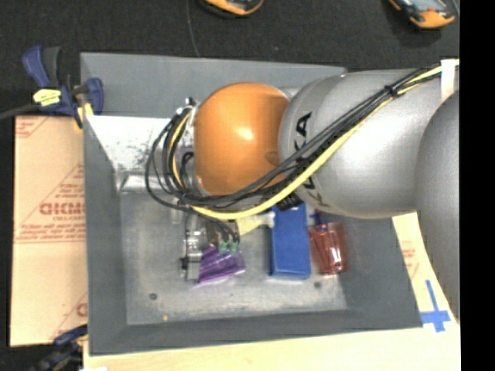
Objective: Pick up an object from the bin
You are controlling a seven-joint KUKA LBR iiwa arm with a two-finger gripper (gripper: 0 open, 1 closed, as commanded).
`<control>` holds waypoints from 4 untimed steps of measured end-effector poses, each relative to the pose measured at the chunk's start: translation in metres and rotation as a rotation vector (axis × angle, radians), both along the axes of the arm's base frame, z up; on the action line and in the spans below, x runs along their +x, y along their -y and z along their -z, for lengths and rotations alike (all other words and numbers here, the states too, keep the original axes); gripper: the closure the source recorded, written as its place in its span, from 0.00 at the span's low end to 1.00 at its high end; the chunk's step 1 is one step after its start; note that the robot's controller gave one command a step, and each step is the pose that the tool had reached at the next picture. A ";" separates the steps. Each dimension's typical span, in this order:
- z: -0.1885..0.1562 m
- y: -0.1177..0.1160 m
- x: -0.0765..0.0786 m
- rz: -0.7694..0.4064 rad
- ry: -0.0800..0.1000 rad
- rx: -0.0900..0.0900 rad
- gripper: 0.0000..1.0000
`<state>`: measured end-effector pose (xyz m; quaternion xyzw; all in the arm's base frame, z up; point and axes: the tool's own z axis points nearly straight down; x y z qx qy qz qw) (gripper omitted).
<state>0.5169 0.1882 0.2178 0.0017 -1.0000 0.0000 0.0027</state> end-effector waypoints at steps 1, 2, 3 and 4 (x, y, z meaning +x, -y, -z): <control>-0.004 0.001 0.002 0.004 0.008 0.002 0.00; 0.040 0.030 0.020 0.152 0.015 0.006 0.00; 0.071 0.055 0.028 0.111 0.007 0.000 0.00; 0.105 0.105 0.009 0.072 0.009 0.001 0.00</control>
Offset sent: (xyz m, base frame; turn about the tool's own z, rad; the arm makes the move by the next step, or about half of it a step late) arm 0.0287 -0.0523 -0.0754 0.2548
